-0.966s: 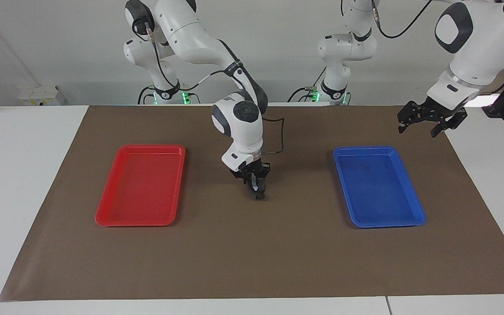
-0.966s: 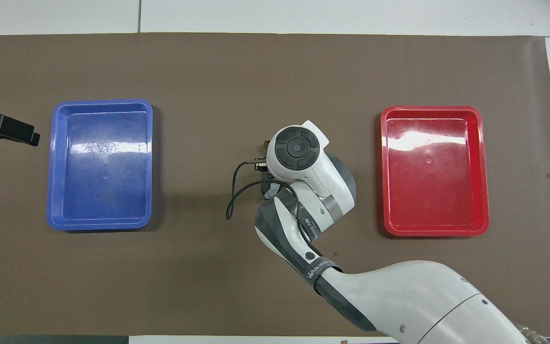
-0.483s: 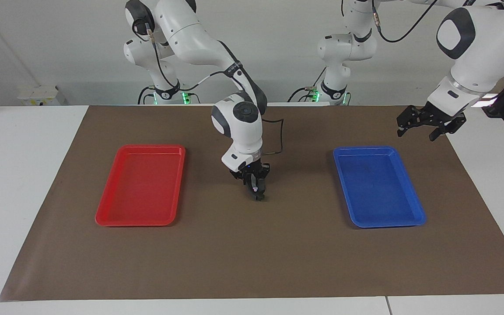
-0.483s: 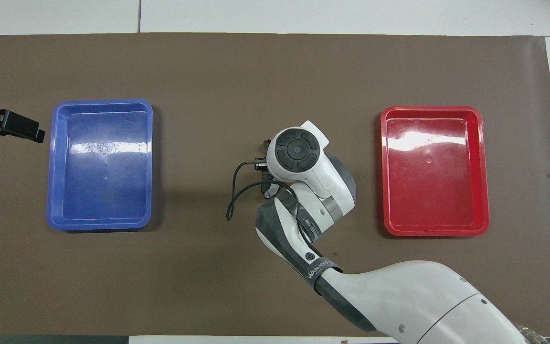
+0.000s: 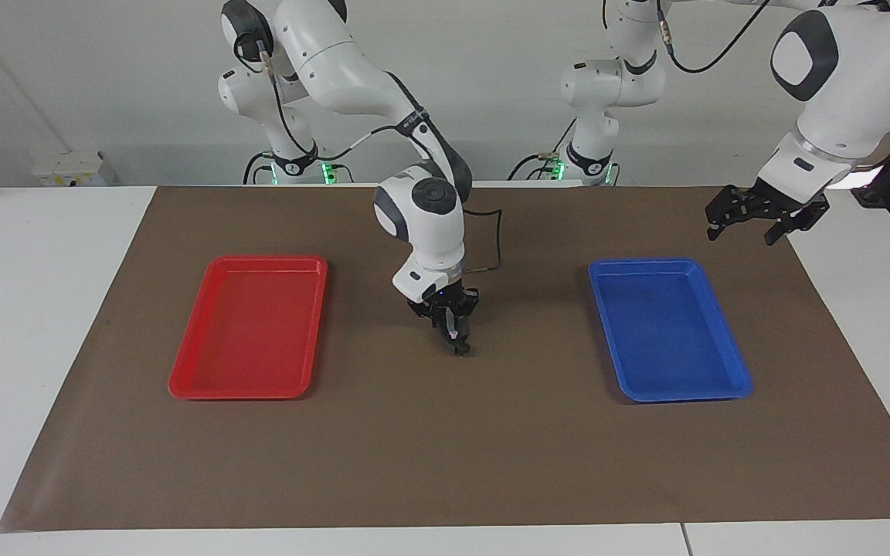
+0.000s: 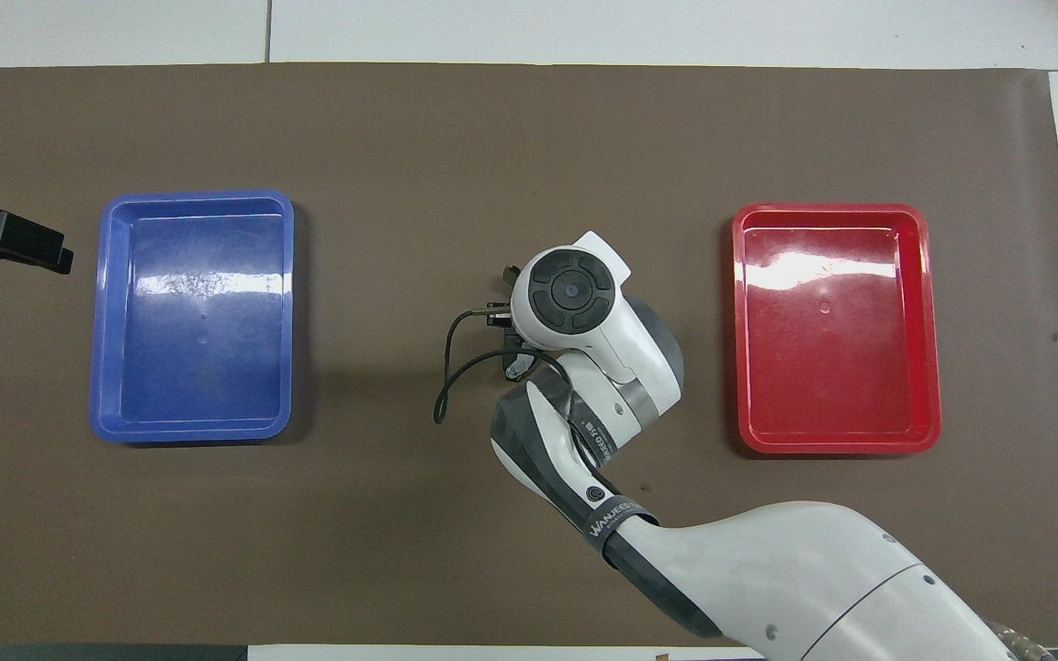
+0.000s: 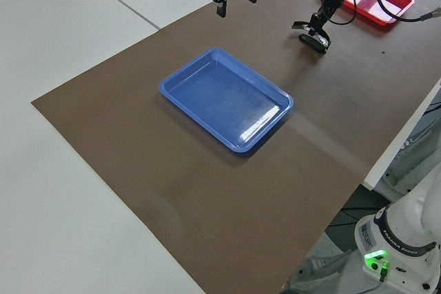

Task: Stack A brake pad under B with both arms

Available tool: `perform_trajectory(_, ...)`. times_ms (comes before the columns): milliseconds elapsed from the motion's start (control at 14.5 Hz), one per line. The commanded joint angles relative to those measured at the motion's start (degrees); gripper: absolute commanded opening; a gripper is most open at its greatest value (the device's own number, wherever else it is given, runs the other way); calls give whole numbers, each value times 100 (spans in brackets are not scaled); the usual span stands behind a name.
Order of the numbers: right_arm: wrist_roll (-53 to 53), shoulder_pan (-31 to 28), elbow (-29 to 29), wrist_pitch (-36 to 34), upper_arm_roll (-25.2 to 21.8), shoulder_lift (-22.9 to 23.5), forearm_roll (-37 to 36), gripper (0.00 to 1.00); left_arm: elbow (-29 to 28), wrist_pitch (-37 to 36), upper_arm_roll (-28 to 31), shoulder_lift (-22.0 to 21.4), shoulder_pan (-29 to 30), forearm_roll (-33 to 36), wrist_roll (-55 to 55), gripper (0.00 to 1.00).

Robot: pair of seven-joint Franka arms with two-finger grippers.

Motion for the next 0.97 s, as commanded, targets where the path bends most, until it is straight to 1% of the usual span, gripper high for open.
perform_trajectory(0, 34, -1, -111, 129, 15, -77, -105, 0, 12, -103, -40, -83, 76, 107, -96, 99)
perform_trajectory(483, 25, -1, -120, 147, 58, -77, -105, 3, -66, -94, -49, -110, 76, 28, -114, 99)
perform_trajectory(621, 25, -1, -146, 295, 59, -68, -87, 3, -67, -94, -49, -119, 67, 19, -114, 99)
perform_trajectory(690, 25, -1, -155, 305, 59, -68, -87, 6, -67, -94, -49, -119, 67, 19, -114, 99)
perform_trajectory(759, 25, -1, -155, 305, 59, -77, -87, 13, -76, -85, -49, -119, 58, 2, -114, 99)
perform_trajectory(828, 34, -1, -164, 305, 59, -77, -79, 61, -76, -94, -49, -127, 58, -33, -175, 99)
perform_trajectory(897, 42, -1, -198, 314, 59, -94, -70, 100, -76, -94, -49, -127, 32, -33, -306, 99)
